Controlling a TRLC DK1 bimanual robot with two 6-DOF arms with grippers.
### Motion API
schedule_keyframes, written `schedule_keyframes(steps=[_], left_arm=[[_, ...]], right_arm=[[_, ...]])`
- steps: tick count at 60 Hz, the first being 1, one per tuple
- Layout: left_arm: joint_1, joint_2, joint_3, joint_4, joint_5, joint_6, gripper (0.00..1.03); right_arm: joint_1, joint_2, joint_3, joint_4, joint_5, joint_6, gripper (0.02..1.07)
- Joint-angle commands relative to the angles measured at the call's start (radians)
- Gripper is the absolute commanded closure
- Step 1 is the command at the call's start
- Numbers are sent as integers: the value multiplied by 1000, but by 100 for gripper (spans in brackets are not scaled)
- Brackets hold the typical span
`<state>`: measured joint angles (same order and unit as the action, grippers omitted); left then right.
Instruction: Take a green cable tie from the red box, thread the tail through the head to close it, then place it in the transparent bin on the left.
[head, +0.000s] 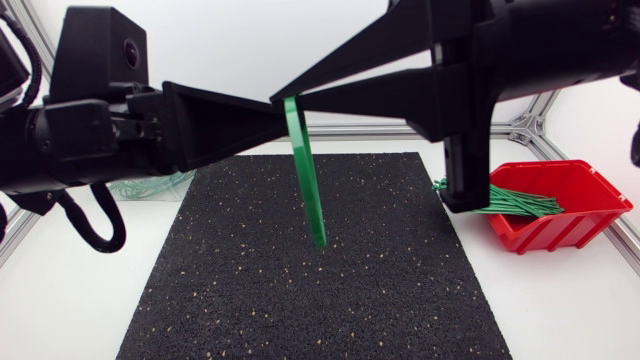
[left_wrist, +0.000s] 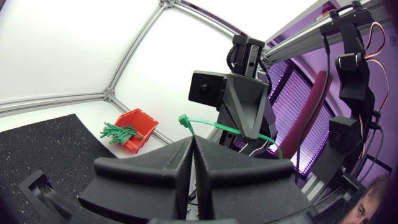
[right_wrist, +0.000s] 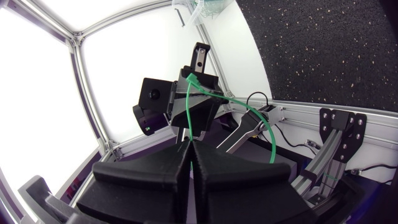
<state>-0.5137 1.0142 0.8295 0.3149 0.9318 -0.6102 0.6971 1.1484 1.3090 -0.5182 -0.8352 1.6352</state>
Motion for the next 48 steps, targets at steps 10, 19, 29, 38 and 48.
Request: schedule_keyframes(steps=[10,19,29,38,48], left_arm=[[-12,-34,3,12,10,-13,100],[-11,-40,-4,12,9,-8,100],[-11,-45,-4,12,9,-3,100],[-11,-45,-4,12,7,-2,100],[-11,-48,-1,12,7,0,100]], right_arm=[[-34,57,-5,18,7,51,101],[-70,39,-11,20,7,58,101],[-103,16,-20,20,2,74,102],[-113,30,-24,20,-2,86,101],[-99,56,-13,10,-15,94,102]])
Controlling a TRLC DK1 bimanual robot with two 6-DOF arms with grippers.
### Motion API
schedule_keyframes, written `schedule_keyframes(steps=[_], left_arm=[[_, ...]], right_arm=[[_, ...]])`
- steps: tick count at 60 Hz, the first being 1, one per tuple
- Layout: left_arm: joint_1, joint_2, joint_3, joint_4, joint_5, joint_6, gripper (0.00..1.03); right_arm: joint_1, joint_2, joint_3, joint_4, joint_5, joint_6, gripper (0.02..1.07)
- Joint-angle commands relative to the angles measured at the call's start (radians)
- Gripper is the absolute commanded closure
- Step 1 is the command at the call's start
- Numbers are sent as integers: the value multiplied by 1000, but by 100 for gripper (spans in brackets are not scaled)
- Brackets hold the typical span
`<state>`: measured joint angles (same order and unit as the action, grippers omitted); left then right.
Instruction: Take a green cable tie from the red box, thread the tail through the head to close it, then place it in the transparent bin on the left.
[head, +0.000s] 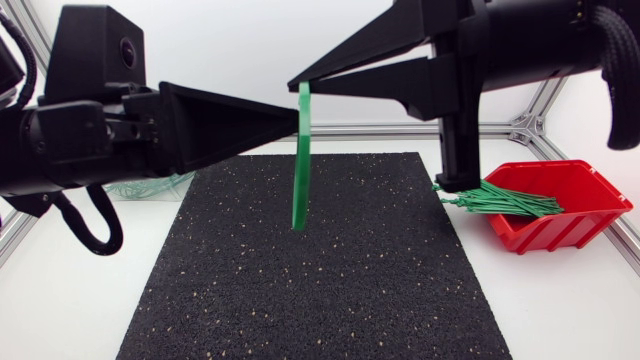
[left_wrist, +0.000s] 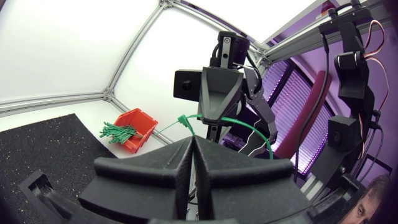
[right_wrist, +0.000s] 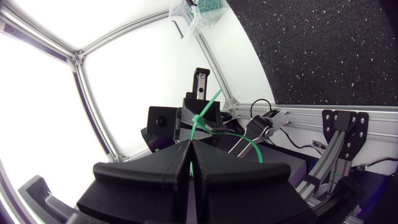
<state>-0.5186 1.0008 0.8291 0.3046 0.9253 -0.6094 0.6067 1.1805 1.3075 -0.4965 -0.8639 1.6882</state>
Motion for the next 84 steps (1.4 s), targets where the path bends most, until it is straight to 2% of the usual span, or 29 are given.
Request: schedule_keyframes(steps=[1,8,13,22,50,81,84], left_arm=[[-6,-34,-1,22,14,-3,100],[0,-36,2,22,9,3,100],[6,-36,2,21,4,10,100],[22,-30,2,16,-2,19,100],[69,-11,-1,8,-9,36,100],[51,-21,-1,4,-11,37,100],[49,-21,-4,4,-11,39,100]], right_arm=[[-4,25,-10,-11,14,41,102],[10,44,-10,-11,12,39,100],[16,47,-13,-8,-12,34,83],[22,34,-10,-17,-49,24,79],[5,-28,-22,-43,-78,7,78],[-82,25,-19,-42,-98,-42,76],[-81,45,-10,-39,-98,-48,73]])
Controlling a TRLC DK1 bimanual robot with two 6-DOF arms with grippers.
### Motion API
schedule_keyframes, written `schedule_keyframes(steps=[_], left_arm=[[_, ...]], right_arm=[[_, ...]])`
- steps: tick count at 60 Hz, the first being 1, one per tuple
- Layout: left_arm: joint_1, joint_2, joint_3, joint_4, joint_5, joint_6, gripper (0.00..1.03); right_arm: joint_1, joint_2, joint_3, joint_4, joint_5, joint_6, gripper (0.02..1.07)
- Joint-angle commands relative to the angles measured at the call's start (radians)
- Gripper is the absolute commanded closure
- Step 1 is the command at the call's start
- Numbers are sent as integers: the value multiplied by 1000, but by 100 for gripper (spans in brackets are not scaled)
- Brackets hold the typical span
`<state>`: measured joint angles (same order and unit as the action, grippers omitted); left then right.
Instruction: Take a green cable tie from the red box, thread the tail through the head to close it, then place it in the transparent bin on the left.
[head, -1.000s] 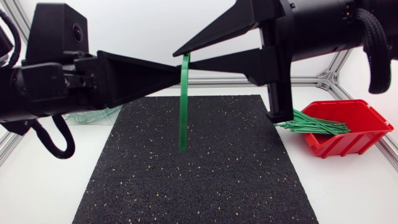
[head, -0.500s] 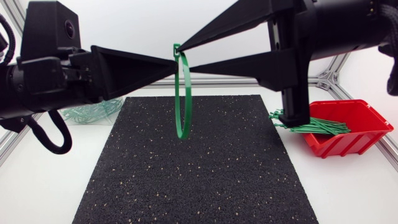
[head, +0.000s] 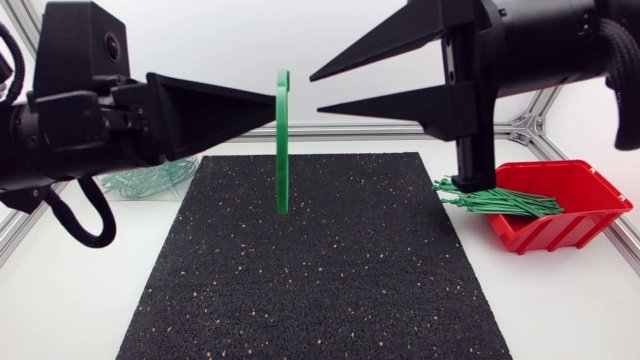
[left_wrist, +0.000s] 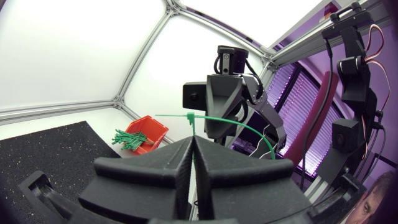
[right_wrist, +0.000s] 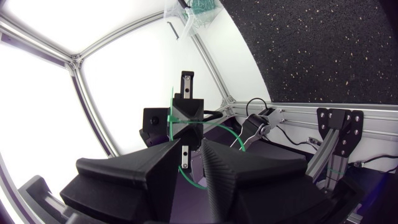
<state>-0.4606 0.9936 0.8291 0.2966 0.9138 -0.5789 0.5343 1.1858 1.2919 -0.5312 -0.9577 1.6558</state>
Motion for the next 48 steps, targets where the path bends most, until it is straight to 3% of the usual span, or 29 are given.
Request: schedule_keyframes(steps=[1,48], left_arm=[[-9,-13,-4,12,0,10,100],[-6,-33,-16,12,17,17,100]], right_arm=[[-8,44,10,-4,-4,-18,73],[47,124,130,0,48,-14,71]])
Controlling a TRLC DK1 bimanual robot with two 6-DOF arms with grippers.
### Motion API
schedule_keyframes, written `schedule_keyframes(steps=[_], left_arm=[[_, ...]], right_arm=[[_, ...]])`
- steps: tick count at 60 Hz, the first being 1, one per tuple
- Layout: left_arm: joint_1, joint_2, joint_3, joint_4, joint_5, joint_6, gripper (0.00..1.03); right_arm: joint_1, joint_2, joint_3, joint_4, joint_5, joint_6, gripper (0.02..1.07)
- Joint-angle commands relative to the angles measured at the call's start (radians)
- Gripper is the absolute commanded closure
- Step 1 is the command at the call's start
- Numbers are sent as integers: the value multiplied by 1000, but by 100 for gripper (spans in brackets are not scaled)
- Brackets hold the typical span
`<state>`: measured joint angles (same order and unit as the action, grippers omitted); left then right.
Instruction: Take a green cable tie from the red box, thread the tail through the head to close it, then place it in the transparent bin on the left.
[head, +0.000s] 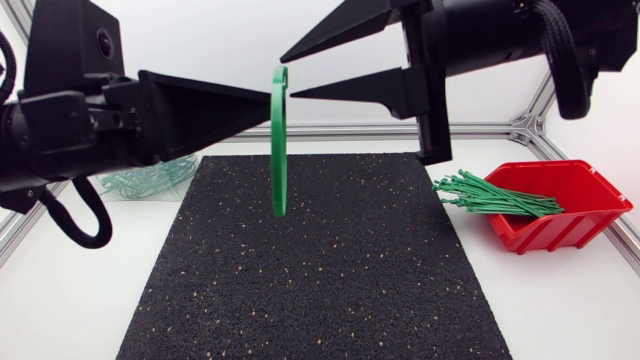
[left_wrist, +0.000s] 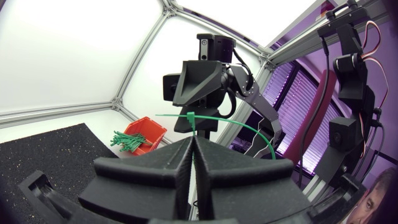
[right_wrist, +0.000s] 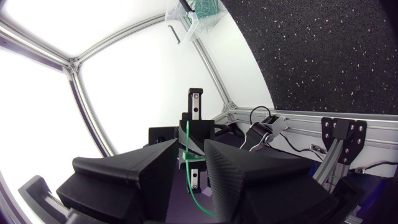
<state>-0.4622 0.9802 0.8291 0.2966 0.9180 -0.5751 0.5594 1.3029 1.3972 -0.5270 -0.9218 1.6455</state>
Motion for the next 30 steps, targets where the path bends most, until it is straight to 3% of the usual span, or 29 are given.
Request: schedule_keyframes(steps=[1,10,15,30], left_arm=[[-4,-21,-16,12,13,14,100],[-4,-29,-19,12,13,14,100],[-3,-34,-21,10,16,14,100],[-3,-40,-21,6,24,14,100]], right_arm=[[27,9,26,-4,18,-4,71],[42,22,36,-5,29,-1,72],[53,18,33,-5,61,0,80],[51,18,36,-1,95,-3,88]])
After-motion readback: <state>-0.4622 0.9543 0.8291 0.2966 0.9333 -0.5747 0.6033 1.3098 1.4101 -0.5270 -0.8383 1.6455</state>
